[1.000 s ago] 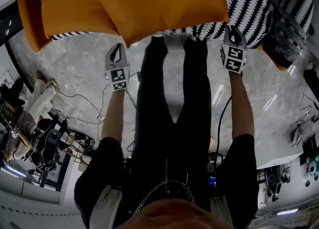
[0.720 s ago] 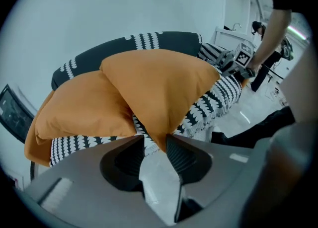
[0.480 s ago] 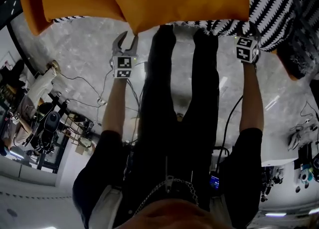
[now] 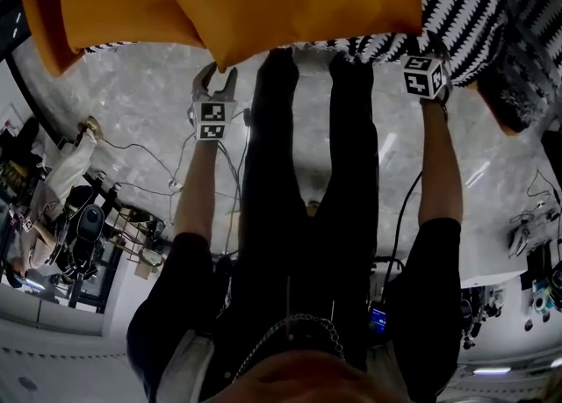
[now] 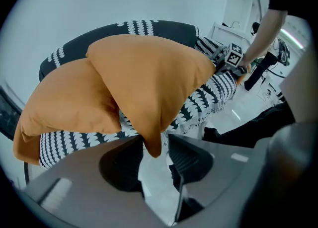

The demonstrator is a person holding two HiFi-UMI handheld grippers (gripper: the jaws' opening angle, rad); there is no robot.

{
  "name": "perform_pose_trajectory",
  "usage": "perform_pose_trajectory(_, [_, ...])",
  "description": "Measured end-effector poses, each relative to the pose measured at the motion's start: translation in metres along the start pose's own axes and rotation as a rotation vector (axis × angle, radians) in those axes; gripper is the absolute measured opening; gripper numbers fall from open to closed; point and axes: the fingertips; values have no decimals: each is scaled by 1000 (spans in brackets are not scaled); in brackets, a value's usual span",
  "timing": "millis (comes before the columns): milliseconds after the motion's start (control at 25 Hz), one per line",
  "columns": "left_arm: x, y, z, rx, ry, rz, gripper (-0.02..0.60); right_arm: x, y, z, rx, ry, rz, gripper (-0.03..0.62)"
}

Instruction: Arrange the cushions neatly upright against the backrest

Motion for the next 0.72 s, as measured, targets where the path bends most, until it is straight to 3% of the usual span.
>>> perform_pose_trajectory(80, [-9,8,8,12,0,18,83,-6,7,8,13,-71,8,74])
perform_pose_trajectory(200, [-5,2,16,17,0,37,67,-5,4,8,29,-124,6,47])
perform_pose_trajectory(720, [16,-55,82,93,-4,72,43,23,-61,37,175,-61,105,32])
Point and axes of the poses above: the fingertips, and each gripper's own axes: y forward along the fingers, x to its right, z out of its top, and after that the axes turned 2 degrees about x, right-handed
